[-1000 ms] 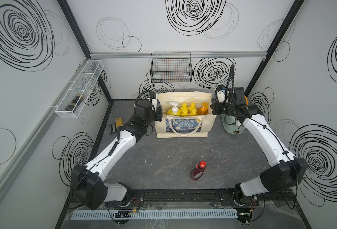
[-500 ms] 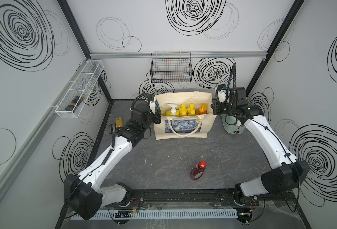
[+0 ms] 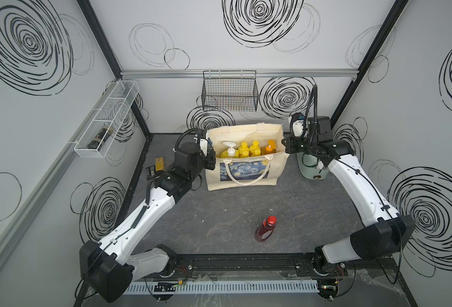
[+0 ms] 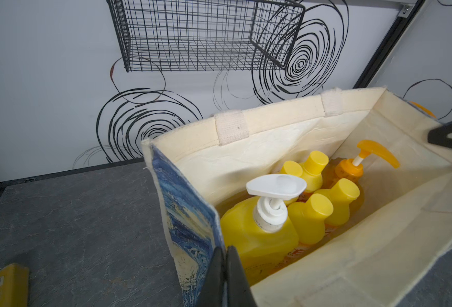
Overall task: Pack dish soap into the shopping bag
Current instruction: Adjust the shopping bag at the center of the board.
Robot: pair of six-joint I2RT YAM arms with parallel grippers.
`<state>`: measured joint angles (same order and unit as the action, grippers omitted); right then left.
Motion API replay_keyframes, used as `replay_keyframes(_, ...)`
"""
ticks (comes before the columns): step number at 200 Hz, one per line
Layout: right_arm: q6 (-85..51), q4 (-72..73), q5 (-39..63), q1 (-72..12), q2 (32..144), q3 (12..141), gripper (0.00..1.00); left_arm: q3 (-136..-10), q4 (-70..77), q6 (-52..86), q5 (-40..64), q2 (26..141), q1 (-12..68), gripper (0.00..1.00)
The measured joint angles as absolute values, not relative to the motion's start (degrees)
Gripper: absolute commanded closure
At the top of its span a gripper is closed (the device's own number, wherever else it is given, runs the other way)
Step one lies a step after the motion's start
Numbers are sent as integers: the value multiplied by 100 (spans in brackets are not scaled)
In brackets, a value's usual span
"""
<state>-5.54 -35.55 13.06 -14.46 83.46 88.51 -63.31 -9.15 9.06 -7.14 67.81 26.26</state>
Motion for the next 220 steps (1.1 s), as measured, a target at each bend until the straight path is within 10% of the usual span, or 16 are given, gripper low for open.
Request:
replay_keyframes(31,-510,-3575,1347,-1448,8346,8840,84,-6206,-683,930,-880,6615,2596,51)
replay_keyframes(59,-432,-3120,1319,-1413,8221,8840,66,-5979,-274,1026,-941,6294,2436,31)
replay_keyframes(220,-563,-3164,902,-1653,6997,7535,52,-5341,-646,1245,-1431,6038,2836,12)
